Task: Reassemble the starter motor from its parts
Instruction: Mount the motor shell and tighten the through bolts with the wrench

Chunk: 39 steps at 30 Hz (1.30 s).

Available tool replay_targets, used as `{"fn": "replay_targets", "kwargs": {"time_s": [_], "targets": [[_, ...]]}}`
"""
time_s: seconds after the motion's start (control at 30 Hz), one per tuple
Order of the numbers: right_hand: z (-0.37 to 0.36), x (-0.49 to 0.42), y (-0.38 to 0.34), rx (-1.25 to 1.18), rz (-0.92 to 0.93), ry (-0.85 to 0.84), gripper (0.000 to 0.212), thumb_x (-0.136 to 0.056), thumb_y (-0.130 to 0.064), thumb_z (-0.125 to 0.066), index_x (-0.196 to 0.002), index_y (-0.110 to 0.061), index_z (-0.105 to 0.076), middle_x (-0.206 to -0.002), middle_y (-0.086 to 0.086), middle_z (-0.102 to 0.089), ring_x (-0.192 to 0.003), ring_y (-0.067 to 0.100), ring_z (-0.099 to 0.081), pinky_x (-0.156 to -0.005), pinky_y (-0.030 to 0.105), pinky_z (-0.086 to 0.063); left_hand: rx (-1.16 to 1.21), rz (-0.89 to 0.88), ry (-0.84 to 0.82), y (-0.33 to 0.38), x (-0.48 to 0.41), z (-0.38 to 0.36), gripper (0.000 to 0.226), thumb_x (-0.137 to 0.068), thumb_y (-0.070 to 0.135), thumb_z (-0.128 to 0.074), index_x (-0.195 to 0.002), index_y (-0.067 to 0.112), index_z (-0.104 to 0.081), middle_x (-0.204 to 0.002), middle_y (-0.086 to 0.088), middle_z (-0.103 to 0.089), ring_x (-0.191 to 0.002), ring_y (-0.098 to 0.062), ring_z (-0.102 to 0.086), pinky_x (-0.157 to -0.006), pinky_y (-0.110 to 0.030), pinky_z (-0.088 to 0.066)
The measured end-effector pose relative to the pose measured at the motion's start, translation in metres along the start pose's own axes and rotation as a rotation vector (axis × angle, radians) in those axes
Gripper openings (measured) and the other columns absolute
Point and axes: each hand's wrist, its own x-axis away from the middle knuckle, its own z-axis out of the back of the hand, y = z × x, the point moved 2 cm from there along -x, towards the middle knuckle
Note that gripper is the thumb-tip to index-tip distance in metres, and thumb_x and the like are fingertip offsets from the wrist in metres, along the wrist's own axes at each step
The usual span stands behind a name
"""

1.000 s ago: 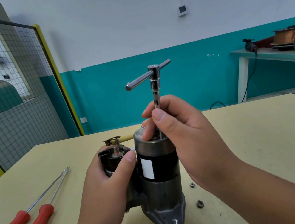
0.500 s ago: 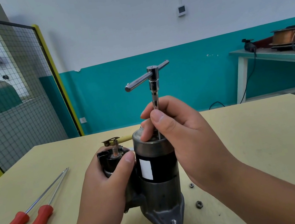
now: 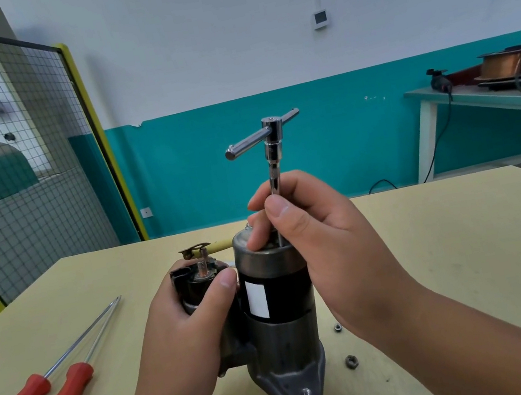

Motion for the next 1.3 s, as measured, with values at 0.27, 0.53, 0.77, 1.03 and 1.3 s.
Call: {"fn": "replay_targets", "kwargs": {"time_s": [0.27, 0.53, 0.77, 1.03, 1.3], "targets": [[-0.0002, 0.0004, -0.0002, -0.007, 0.006, 0.002, 0.016, -0.101, -0.034, -0.051, -0.098, -0.035, -0.067, -0.080, -0.007, -0.072, -0.085, 0.007, -0.069, -0.083, 0.011, -0.051, -0.011, -0.016, 0.000, -0.0014, -0.0002, 0.0004, 0.050, -0.061, 0.072, -0.068, -0.103, 0.046, -0.075, -0.090, 0.007, -0.080, -0.084, -0.022, -0.078, -0.051, -0.031, -0.055], [0.0001, 0.0000, 0.0000, -0.015, 0.001, 0.002, 0.017, -0.101, -0.034, -0.052, -0.097, -0.034, -0.068, -0.080, -0.007, -0.072, -0.084, 0.007, -0.068, -0.083, 0.013, -0.052, 0.044, 0.003, -0.009, 0.0000, 0.0006, -0.0011, 0.050, -0.058, 0.067, -0.072, -0.100, 0.042, -0.077, -0.087, 0.005, -0.079, -0.075, -0.017, -0.078, -0.045, -0.032, -0.057], [-0.0001, 0.0007, 0.0006, -0.006, 0.002, 0.003, 0.016, -0.102, -0.033, -0.052, -0.098, -0.033, -0.068, -0.081, -0.006, -0.072, -0.085, 0.007, -0.069, -0.083, 0.013, -0.052, -0.002, -0.010, -0.007, -0.0004, -0.0001, 0.0002, 0.050, -0.060, 0.072, -0.068, -0.101, 0.045, -0.074, -0.083, 0.008, -0.078, -0.077, -0.028, -0.075, -0.043, -0.024, -0.047], [-0.0004, 0.0005, 0.0018, 0.009, 0.001, 0.000, 0.016, -0.102, -0.035, -0.052, -0.099, -0.035, -0.067, -0.082, -0.005, -0.072, -0.086, 0.008, -0.068, -0.085, 0.013, -0.051, 0.007, -0.011, -0.001, -0.0010, -0.0001, 0.0000, 0.048, -0.061, 0.072, -0.070, -0.101, 0.046, -0.075, -0.087, 0.007, -0.079, -0.085, -0.031, -0.078, -0.051, -0.037, -0.054], [0.0021, 0.0002, 0.0029, -0.050, -0.012, 0.010, 0.028, -0.106, -0.038, -0.044, -0.099, -0.031, -0.069, -0.084, 0.001, -0.072, -0.086, 0.015, -0.068, -0.086, 0.021, -0.054, 0.007, -0.008, -0.001, -0.0009, 0.0006, -0.0002, 0.047, -0.061, 0.071, -0.070, -0.099, 0.045, -0.075, -0.086, 0.006, -0.079, -0.083, -0.029, -0.078, -0.048, -0.038, -0.056]]}}
